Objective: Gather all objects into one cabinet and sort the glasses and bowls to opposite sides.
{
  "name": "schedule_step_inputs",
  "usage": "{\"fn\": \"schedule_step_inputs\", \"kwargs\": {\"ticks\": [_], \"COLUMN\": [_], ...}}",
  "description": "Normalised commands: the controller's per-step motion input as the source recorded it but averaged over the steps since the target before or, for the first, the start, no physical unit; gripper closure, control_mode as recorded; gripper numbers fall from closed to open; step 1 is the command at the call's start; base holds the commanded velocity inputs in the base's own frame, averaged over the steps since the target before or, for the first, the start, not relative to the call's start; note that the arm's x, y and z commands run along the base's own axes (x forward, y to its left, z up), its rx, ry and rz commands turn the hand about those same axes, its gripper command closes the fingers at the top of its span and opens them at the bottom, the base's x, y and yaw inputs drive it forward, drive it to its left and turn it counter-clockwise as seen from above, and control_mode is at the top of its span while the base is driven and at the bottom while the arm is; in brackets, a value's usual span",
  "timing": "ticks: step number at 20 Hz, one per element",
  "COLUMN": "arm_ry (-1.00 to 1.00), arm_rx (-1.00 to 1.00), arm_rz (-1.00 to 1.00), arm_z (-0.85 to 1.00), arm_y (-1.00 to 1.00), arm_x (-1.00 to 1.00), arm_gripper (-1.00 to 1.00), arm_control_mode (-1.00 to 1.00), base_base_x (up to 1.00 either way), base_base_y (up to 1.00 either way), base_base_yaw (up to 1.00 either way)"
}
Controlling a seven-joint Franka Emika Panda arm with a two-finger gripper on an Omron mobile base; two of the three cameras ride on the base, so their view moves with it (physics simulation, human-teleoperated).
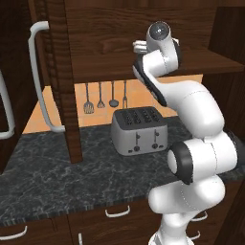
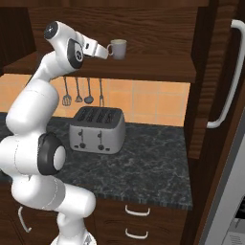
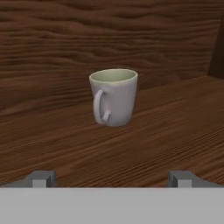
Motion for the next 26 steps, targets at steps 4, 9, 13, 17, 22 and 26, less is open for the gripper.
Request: {"fn": "schedule_step_inputs", "kwargs": {"ticks": [4, 9, 13, 17, 22, 26], "arm_ry": [0.00, 0.01, 0.03, 0.01, 0.00, 0.01], "arm_rx": [0.00, 0.00, 0.01, 0.00, 0.00, 0.00], "arm_rz": [-0.06, -0.02, -0.01, -0.01, -0.01, -0.01], "arm_z": [0.15, 0.20, 0.04, 0.00, 0.00, 0.00], "arm_y": [-0.09, 0.00, 0.00, 0.00, 0.00, -0.03], "arm_x": [0.13, 0.24, 0.29, 0.47, 0.38, 0.27], "arm_gripper": [-1.00, -1.00, -1.00, -1.00, -1.00, -1.00], "arm_control_mode": [-1.00, -1.00, -1.00, -1.00, -1.00, -1.00], "base_base_x": [0.00, 0.00, 0.00, 0.00, 0.00, 0.00], "base_base_y": [0.00, 0.00, 0.00, 0.00, 0.00, 0.00], "base_base_yaw": [0.00, 0.00, 0.00, 0.00, 0.00, 0.00]}}
